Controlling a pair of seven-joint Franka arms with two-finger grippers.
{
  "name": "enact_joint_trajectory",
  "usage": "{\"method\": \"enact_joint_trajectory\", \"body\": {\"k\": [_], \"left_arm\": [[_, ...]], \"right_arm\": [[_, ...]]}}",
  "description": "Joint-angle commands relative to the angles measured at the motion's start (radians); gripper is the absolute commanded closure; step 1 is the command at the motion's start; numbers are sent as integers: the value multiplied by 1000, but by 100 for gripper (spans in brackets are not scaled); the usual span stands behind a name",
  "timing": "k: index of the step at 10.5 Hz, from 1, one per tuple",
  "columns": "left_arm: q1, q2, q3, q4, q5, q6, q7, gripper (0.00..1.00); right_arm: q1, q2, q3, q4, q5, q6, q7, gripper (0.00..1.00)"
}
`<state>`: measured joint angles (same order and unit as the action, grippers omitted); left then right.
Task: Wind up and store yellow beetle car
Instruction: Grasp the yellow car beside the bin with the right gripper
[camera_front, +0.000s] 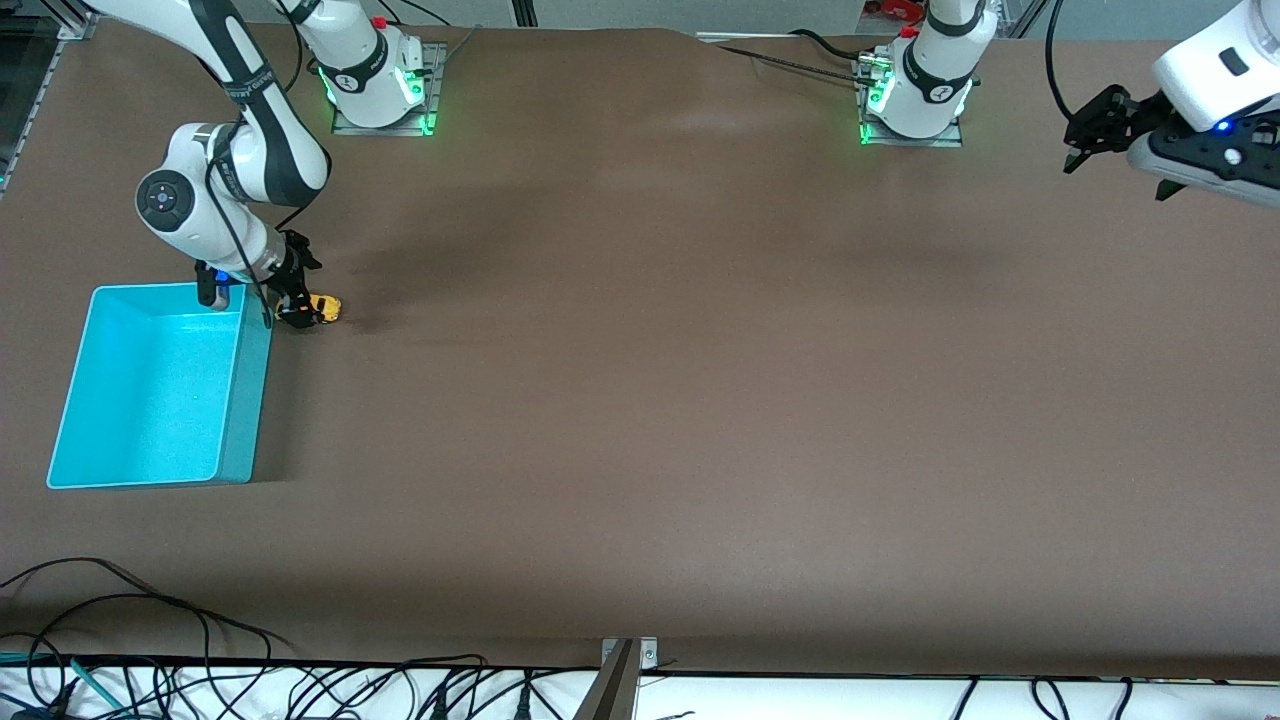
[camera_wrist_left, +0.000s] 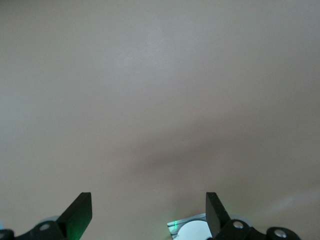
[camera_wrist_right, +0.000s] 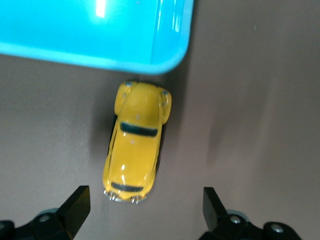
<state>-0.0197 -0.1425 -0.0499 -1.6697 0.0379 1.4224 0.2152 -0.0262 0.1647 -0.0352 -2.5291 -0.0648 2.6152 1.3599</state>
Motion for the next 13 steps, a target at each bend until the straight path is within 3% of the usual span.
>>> {"method": "enact_joint_trajectory", "body": {"k": [1,3,4,6,7,8,9,11,13], "left_arm": [[1,-6,5,10,-18,-23,-132,0],[1,-6,7,10,-23,-23,-138,0],[1,-8,5,10,-26,-23,-140,0],[7,-3,22,11,-50,-23,-142,0],[4,-3,22,12,-52,-23,-143,0],[9,-2,16,13,-53,-23,-140,0],[7,-3,13,13,-53,-25,-143,0],[9,-2,15,13,-53,-26,-140,0],[9,-3,15,12,-53,-26,-138,0]], "right_arm": [[-3,32,-25,-17,-58,83,11,0],[-1,33,-25,-16,-73,85,15,0],[-1,39,-25,-16,-75,88,16,5],[-1,42,-26,-14,-81,88,16,62],[-1,44,-26,-13,-81,88,16,79],[-1,44,-26,-11,-81,86,16,87],[-1,36,-26,-7,-82,82,15,93],[5,7,-26,3,-85,37,16,94],[5,-43,-11,58,-87,-105,18,94]]}}
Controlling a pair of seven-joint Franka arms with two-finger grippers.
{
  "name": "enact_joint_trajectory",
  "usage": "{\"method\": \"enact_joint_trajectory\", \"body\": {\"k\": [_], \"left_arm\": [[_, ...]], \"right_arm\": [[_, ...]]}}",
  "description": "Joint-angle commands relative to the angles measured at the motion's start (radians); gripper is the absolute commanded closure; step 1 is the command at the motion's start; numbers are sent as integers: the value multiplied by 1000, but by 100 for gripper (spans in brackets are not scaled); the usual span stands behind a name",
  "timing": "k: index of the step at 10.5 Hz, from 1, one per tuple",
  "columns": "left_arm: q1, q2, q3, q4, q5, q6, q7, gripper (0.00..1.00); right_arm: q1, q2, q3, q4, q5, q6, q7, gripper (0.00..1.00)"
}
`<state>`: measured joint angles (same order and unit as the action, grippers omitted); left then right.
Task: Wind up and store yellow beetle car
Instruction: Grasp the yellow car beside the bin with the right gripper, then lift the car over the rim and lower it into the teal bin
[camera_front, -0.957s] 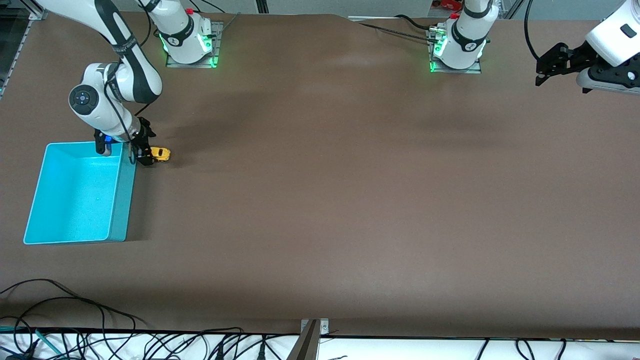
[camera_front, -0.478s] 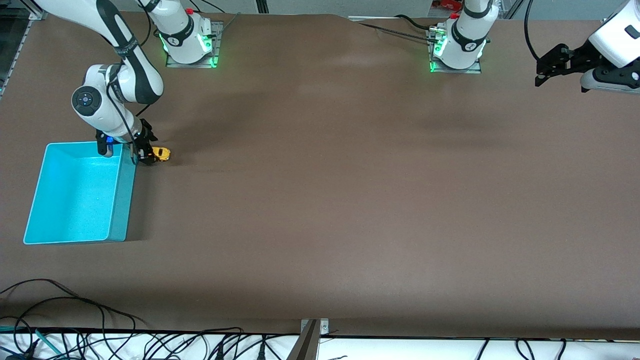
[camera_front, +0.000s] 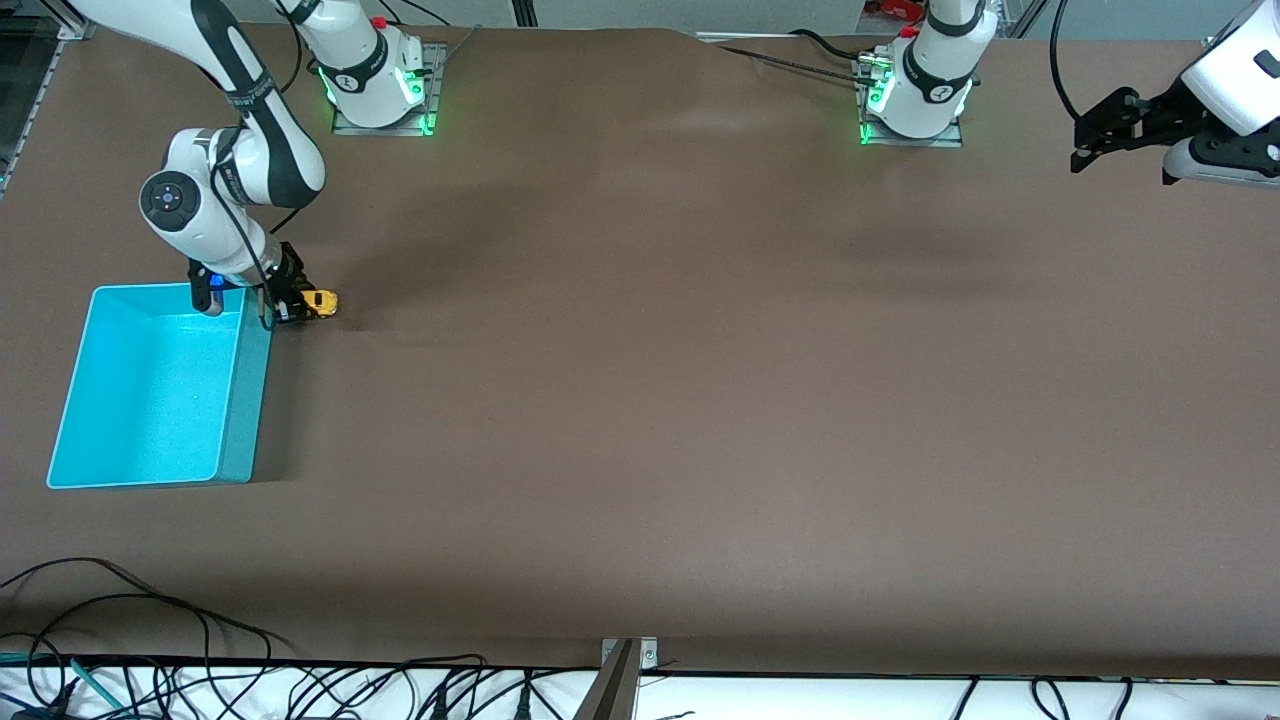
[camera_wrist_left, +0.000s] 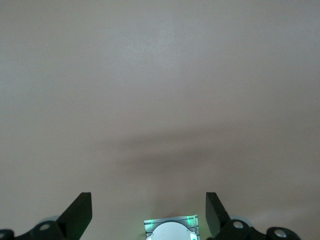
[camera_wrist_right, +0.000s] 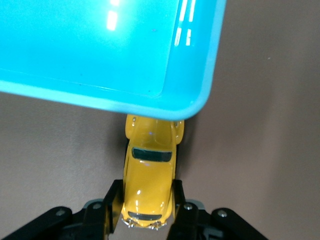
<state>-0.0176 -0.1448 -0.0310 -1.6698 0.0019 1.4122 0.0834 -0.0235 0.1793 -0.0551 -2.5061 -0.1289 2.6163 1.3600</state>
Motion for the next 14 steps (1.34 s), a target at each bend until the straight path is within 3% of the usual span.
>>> {"method": "enact_joint_trajectory", "body": {"k": [1,5,7,9,11,14], "left_arm": [[7,1,-6,13,-17,-16,-7,0],[7,1,-6,12,-17,-19,-7,0],[7,1,-6,12,-17,-19,-7,0],[2,1,-10,13,-16,-19,-7,0],[2,1,-10,13,-16,-19,-7,0],[-1,1,-10,13,-16,-19,-4,0]], "right_arm": [[5,-67,26,80,-24,-187,31,94],[8,-52,70,397,-26,-572,59,93],[8,-44,67,542,-28,-709,-51,93],[-9,-43,51,587,-28,-739,-257,94],[-16,-31,-17,595,-20,-728,-485,93],[-74,63,-69,593,-9,-640,-757,93]]}}
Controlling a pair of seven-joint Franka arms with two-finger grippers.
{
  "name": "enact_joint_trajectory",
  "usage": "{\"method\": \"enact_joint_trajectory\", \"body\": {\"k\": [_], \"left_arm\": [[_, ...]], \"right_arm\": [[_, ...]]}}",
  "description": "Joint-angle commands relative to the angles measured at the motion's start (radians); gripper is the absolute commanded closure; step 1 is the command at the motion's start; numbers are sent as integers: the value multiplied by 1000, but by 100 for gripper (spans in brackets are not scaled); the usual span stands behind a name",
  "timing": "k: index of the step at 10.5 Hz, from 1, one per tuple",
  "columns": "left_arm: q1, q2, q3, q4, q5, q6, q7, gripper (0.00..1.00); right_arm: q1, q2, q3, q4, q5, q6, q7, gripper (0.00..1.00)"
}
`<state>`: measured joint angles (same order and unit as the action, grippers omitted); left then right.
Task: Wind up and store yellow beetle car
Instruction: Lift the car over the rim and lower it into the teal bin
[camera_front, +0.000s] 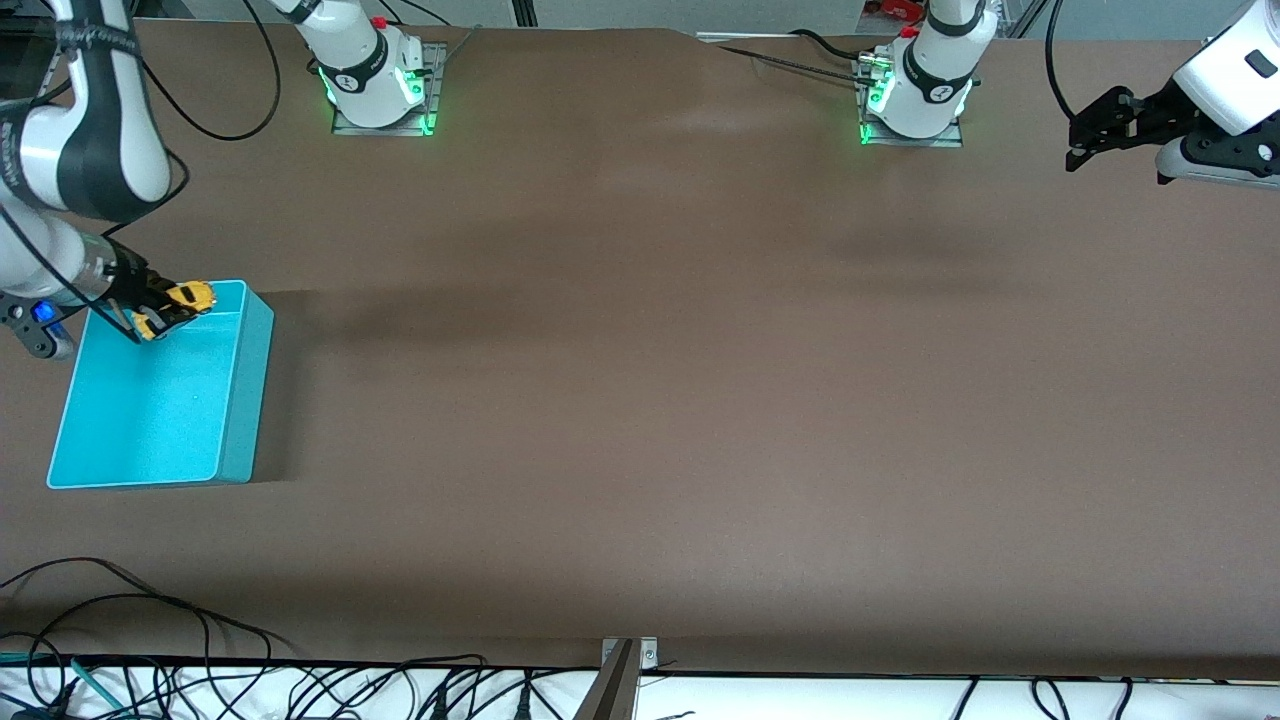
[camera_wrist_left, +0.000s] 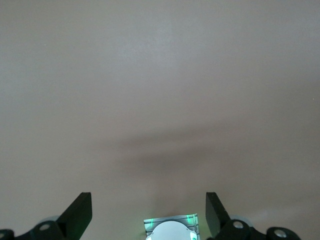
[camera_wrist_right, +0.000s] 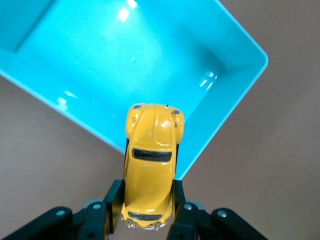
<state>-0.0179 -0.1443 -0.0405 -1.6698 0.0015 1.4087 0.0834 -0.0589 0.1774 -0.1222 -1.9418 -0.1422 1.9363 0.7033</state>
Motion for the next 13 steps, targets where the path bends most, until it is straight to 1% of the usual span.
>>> {"method": "enact_joint_trajectory", "body": {"k": [1,4,6,7,8,9,10,11,12,13], "left_arm": [[0,0,-1,13,-15,-16,-4,0],[0,2,-1,13,-15,-16,-4,0],[0,2,-1,13,-15,-16,-4,0],[0,2,-1,13,-15,-16,-4,0],[-2,0,-1,13,-15,-16,-4,0],[-2,0,-2,13,-15,-16,-5,0],[-2,0,-2,13,-15,-16,-5,0],[-2,2,-5,13,-15,-16,-5,0],[0,2,-6,13,-15,-16,-5,0],[0,2,-4,13,-15,-16,-5,0]], "right_arm": [[-70,104,-2,27,4,87,-137,93],[-151,238,-2,26,4,237,-209,90],[-165,304,-2,26,9,312,-206,90],[-174,318,-2,24,9,331,-203,84],[-174,318,-1,24,7,325,-202,31],[-170,314,1,27,7,320,-196,0],[-165,303,6,30,6,314,-203,0],[-157,274,7,41,6,279,-208,0],[-157,236,7,70,4,204,-214,0],[-156,206,7,137,3,81,-220,0]]}}
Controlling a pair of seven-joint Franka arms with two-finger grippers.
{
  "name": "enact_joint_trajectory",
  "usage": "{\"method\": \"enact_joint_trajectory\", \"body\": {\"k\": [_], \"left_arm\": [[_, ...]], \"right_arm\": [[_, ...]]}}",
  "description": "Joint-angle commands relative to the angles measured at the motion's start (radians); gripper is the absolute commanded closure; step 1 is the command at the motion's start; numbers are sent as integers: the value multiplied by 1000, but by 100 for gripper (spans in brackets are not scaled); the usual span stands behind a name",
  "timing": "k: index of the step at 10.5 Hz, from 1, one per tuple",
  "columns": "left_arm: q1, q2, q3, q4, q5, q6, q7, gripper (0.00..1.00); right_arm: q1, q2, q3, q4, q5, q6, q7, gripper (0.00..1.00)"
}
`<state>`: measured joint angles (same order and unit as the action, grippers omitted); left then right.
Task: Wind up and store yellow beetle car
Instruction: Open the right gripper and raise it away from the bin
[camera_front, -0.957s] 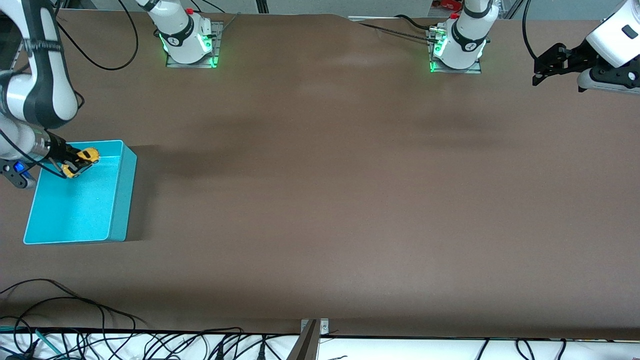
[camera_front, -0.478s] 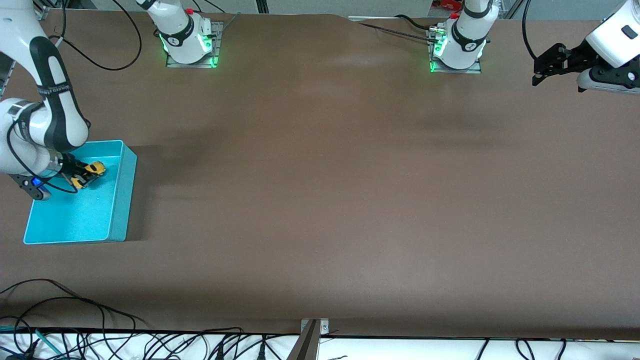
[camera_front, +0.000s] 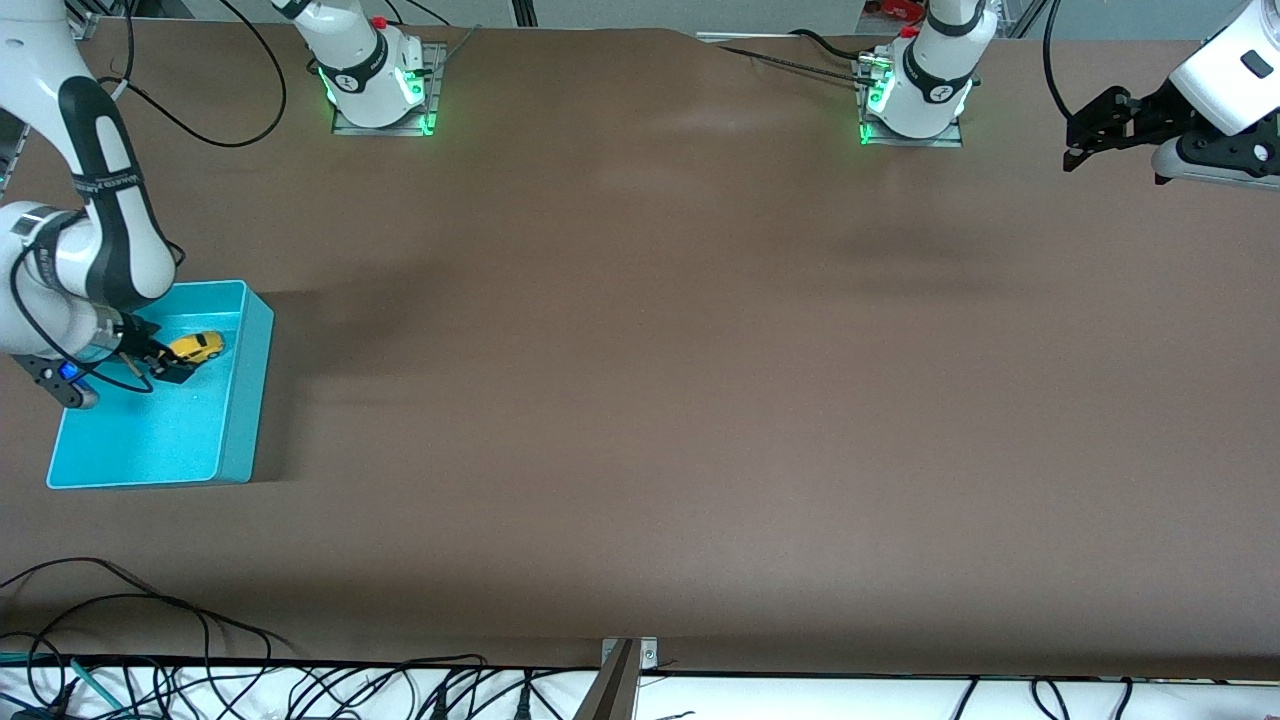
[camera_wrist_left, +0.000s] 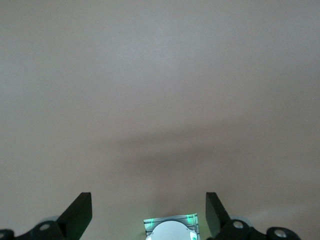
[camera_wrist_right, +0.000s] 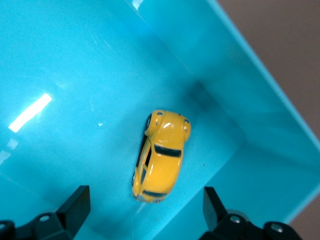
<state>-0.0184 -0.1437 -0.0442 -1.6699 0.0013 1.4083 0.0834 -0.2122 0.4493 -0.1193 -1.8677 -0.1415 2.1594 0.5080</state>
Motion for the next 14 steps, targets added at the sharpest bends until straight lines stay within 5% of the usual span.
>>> {"method": "enact_joint_trajectory", "body": {"k": [1,3,7,12,14], "left_arm": [[0,1,-2,13,-14,-15,-7,0],[2,1,0,13,-14,-15,-7,0],[2,1,0,13,-14,-15,-7,0],[-2,3,-28,13,-15,-15,-7,0],[2,3,-25,13,-15,-15,-4,0]], "right_arm": [[-3,-69,16,158,2,-279,-26,0],[-3,-72,56,281,19,-441,-23,0],[-10,-211,165,358,81,-543,-110,0],[146,-403,136,282,126,-561,-417,0],[163,-428,130,295,128,-691,-546,0]]}}
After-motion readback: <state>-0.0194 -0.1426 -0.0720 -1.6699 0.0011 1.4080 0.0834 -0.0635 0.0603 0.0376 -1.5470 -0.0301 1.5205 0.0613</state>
